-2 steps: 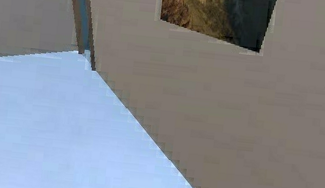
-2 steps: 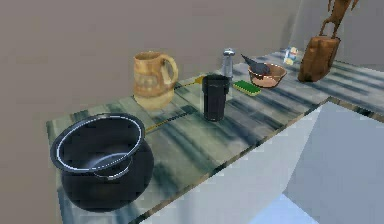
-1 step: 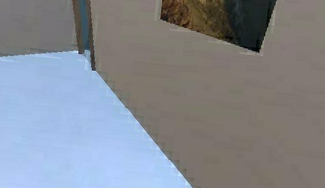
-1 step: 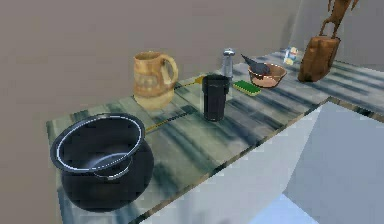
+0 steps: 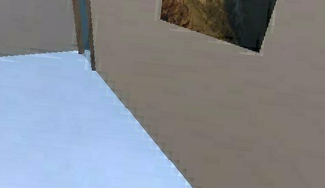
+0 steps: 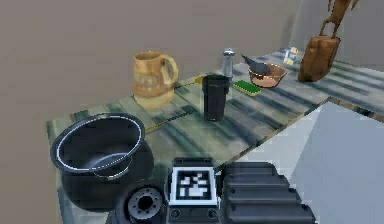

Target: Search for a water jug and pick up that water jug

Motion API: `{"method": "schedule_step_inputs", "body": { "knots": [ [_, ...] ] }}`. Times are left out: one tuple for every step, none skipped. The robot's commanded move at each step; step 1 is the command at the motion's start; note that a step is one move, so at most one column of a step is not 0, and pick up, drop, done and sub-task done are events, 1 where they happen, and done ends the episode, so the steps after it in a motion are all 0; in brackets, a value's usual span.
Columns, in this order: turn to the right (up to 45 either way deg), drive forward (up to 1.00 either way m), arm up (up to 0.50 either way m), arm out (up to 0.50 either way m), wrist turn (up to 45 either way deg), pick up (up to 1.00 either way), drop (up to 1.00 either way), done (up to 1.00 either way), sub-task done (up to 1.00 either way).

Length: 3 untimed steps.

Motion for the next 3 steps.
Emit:
{"method": "schedule_step_inputs", "body": {
  "knots": [
    [0.0, 0.0, 0.0, 0.48, 0.0, 0.0, 0.0, 0.0, 0.0],
    [0.0, 0.0, 0.0, 0.0, 45.0, 0.0, 0.0, 0.0, 0.0],
    [0.0, 0.0, 0.0, 0.0, 45.0, 0.0, 0.0, 0.0, 0.0]
  ]
}}
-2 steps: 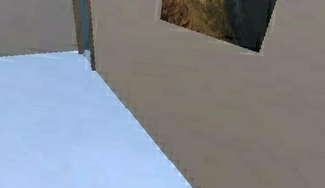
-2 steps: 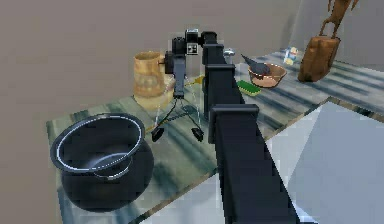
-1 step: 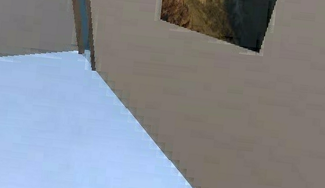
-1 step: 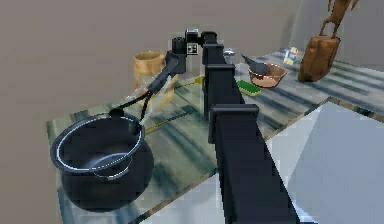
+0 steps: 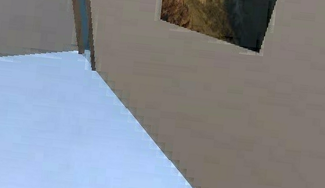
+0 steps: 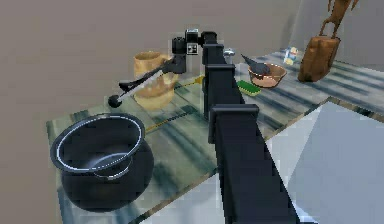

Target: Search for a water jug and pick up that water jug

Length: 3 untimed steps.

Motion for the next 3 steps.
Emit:
{"method": "schedule_step_inputs", "body": {
  "knots": [
    [0.0, 0.0, 0.0, 0.0, 45.0, 0.0, 0.0, 0.0, 0.0],
    [0.0, 0.0, 0.0, 0.0, 3.0, 0.0, 0.0, 0.0, 0.0],
    [0.0, 0.0, 0.0, 0.0, 0.0, 1.0, 0.0, 0.0, 0.0]
  ]
}}
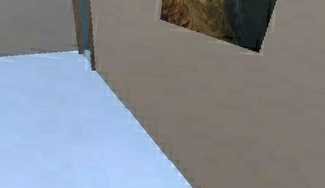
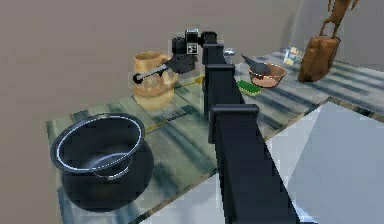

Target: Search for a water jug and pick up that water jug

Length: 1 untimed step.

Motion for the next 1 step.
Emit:
{"method": "schedule_step_inputs", "body": {
  "knots": [
    [0.0, 0.0, 0.0, 0.0, 0.0, 0.0, 0.0, 1.0, 0.0]
  ]
}}
